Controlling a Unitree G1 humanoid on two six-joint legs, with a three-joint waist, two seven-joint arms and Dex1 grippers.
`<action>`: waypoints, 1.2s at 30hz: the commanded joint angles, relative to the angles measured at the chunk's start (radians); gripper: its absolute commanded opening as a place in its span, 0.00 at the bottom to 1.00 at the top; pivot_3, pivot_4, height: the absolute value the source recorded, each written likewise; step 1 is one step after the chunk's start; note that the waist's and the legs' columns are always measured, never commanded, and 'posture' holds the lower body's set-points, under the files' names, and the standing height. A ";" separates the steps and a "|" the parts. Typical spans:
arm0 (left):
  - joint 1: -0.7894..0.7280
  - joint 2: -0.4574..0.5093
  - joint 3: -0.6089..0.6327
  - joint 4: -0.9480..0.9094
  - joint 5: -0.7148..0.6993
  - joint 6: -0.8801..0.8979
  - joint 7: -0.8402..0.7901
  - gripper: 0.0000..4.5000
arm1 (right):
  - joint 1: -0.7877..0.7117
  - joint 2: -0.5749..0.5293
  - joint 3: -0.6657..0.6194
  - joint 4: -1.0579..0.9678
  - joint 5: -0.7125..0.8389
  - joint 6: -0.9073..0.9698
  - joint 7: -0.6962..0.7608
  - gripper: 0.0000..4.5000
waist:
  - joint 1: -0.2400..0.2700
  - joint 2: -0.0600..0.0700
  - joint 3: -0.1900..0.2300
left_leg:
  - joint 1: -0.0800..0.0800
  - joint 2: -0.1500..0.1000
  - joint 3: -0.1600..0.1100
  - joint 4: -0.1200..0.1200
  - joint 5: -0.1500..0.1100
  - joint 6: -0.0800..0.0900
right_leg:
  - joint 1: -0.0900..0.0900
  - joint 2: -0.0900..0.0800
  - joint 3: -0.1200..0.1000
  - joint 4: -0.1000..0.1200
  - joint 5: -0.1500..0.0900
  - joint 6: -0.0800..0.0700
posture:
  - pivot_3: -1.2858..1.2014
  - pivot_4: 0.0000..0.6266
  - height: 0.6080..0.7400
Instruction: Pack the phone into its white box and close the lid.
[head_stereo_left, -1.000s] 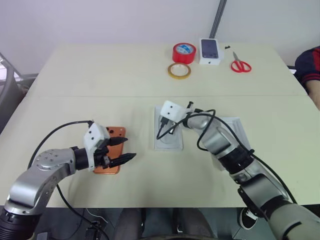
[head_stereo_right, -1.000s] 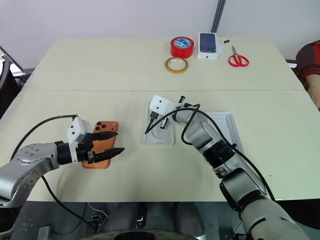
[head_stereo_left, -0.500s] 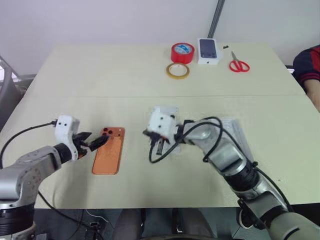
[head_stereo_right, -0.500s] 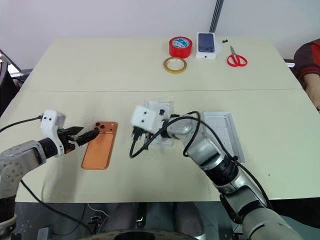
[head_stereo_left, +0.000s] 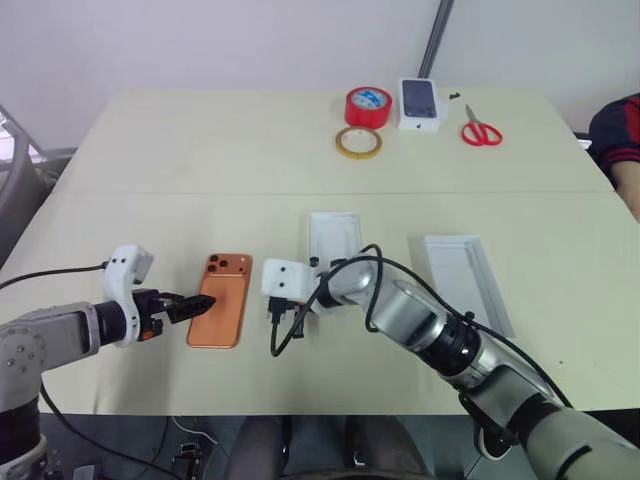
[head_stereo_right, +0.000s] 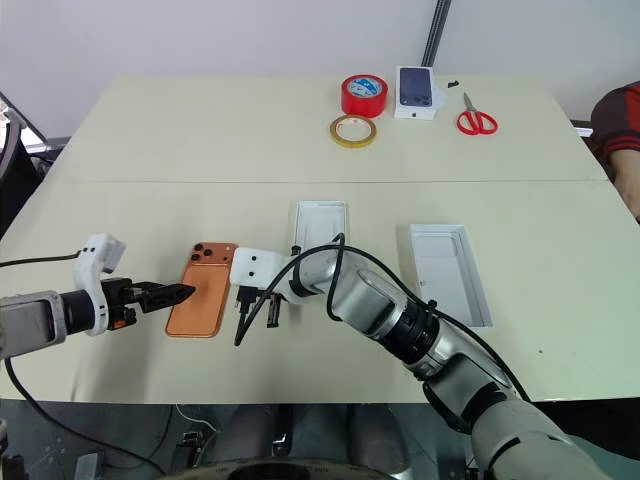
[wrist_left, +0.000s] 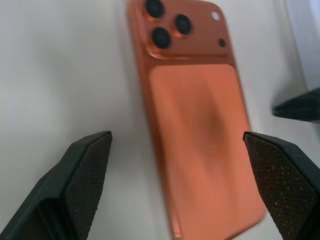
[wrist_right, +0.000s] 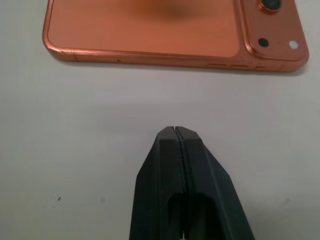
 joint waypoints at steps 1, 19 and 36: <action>0.005 -0.082 -0.096 -0.021 -0.051 0.096 0.003 0.98 | -0.021 0.011 0.001 -0.013 -0.015 -0.018 0.001 0.00 | 0.003 0.001 -0.001 | 0.000 0.000 0.000 0.000 0.000 0.000 | 0.000 0.000 0.000 0.000 0.000 0.000 | 0.52 0.24 1.00; -0.037 -0.220 -0.078 0.010 -0.218 0.113 0.123 0.98 | -0.008 0.011 -0.019 -0.022 -0.029 0.013 -0.006 0.00 | 0.005 0.004 -0.006 | 0.004 -0.002 -0.001 0.000 0.000 0.000 | 0.006 -0.002 -0.001 -0.002 0.000 0.000 | 0.52 0.24 1.00; -0.057 -0.216 -0.080 0.020 -0.325 0.113 0.199 0.98 | 0.004 0.024 -0.028 -0.019 -0.029 0.027 -0.010 0.00 | 0.002 0.004 -0.006 | 0.004 -0.002 -0.001 0.000 0.000 0.000 | 0.005 -0.002 -0.001 -0.002 0.000 0.000 | 0.52 0.24 1.00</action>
